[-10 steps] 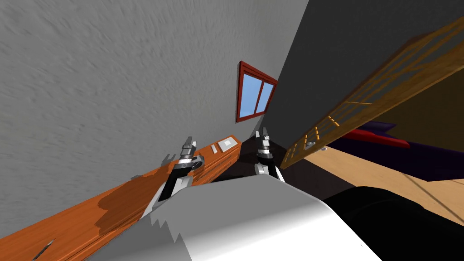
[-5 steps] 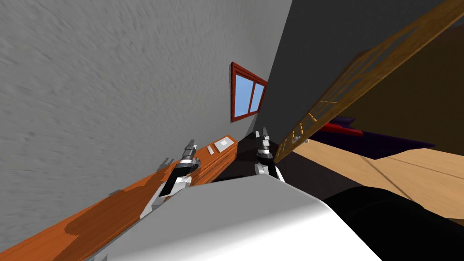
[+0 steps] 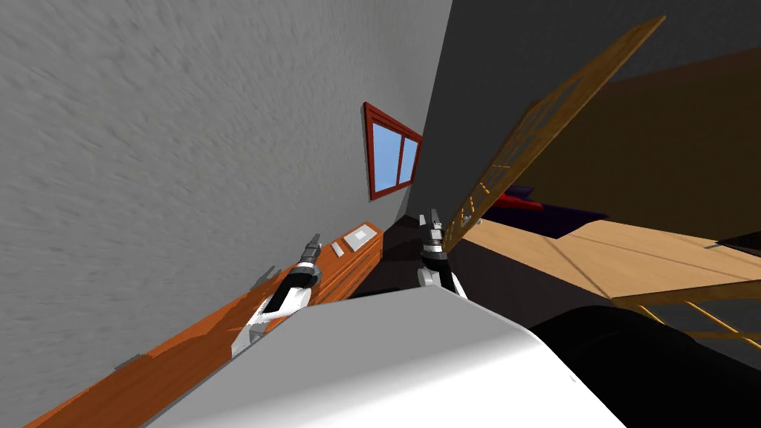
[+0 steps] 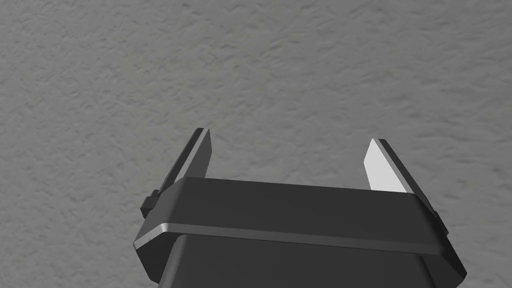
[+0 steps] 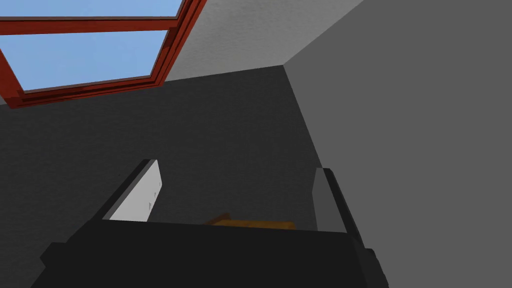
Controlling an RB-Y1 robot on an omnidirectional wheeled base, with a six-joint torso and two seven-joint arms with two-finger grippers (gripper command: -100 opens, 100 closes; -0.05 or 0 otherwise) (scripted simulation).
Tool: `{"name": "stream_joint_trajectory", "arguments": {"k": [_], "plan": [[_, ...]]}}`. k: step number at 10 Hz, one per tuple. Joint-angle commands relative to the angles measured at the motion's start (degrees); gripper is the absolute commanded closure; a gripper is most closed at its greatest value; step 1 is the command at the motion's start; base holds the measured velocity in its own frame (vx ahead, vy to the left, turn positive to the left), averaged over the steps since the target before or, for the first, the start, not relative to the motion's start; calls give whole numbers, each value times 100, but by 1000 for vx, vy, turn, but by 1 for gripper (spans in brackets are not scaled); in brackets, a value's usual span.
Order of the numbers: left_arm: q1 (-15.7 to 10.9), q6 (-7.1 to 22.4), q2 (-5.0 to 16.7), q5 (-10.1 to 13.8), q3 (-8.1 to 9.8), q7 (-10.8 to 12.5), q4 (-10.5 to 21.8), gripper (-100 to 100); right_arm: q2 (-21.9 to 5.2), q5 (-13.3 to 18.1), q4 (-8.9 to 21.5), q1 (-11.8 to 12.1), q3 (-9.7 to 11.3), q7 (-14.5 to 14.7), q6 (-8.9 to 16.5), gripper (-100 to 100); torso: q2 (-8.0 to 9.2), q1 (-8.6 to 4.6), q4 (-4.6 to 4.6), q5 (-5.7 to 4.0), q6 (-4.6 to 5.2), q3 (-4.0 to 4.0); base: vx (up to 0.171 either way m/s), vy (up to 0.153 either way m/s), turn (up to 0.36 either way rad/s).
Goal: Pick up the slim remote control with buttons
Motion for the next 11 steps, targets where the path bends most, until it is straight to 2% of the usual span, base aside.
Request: {"name": "stream_joint_trajectory", "arguments": {"k": [1, 2, 4, 5, 6, 7, 8, 10, 11], "plan": [[-63, 102, 107, 90, 29, -39, 280, -100, 0, 0, 0, 0, 0, 0, 0, 0, 0, 0, 0, 0, 0, 0, -18, 6, -163], [-158, 329, 252, 249, 75, -143, 424, -100, 0, 0, 0, 1, -1, 0, 0, 0, -1, 2, 0, 0, -6, -1, -16, 0, -282], [-158, 329, 252, 249, 75, -143, 624, -100, 0, 0, 0, 1, -1, 0, 0, 0, -4, 2, -1, 1, -6, -2, -9, 5, -78], [-255, 563, 394, 415, 123, -255, 837, -100, 0, 0, 0, 2, -1, 0, 0, 0, -6, 2, -1, 0, -8, -3, -6, -3, -241], [-255, 563, 394, 415, 123, -255, 976, -100, 0, 0, 0, 1, 0, 0, 0, 0, -6, 1, -1, 0, -2, -3, -9, 7, -204], [-255, 563, 394, 415, 123, -255, 976, -100, 0, 0, 0, 1, -1, 0, 0, 0, -5, 2, -1, 0, -6, -3, -6, 7, -10], [-351, 804, 531, 586, 173, -376, 1158, -100, 0, 0, 0, 2, -1, 0, 0, 0, -6, 2, -1, 0, -8, -3, -7, -1, -326], [-351, 804, 531, 586, 173, -376, 1335, -100, 0, 0, 0, 2, -1, 0, 0, 0, -7, 4, -2, 0, -7, -4, -4, 8, -63], [-448, 1050, 663, 762, 225, -504, 1562, -100, 0, 0, 0, 2, -1, 0, 0, 0, -8, 3, -2, 1, -9, -4, -2, 0, -274]]}}
